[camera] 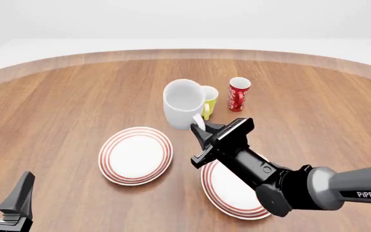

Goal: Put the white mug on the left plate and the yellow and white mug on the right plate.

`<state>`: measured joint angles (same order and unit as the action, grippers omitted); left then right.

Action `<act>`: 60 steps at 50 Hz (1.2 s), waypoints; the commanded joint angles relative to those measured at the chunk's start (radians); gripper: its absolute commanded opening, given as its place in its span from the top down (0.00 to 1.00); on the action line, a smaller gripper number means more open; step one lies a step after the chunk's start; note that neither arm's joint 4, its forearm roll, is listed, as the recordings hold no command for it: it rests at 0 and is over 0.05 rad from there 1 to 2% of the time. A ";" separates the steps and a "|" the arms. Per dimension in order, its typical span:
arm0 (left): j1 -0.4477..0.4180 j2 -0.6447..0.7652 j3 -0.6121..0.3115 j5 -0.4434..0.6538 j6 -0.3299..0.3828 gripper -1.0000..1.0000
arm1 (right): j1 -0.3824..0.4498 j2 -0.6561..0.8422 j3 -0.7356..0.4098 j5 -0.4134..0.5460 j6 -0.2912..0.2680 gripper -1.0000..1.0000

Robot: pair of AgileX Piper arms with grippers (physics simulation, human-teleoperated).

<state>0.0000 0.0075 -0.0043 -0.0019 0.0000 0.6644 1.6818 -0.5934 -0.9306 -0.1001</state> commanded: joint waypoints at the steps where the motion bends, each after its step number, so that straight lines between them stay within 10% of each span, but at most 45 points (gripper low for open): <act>1: 0.000 0.000 0.000 0.000 0.000 0.00 | 0.032 0.048 -0.058 0.005 0.011 1.00; 60: 0.000 0.000 0.000 0.000 0.000 0.00 | 0.141 0.336 -0.325 0.074 0.026 1.00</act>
<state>0.0000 0.0075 -0.0043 -0.0019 0.0000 0.8002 1.9787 -0.8881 -0.8649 -0.0795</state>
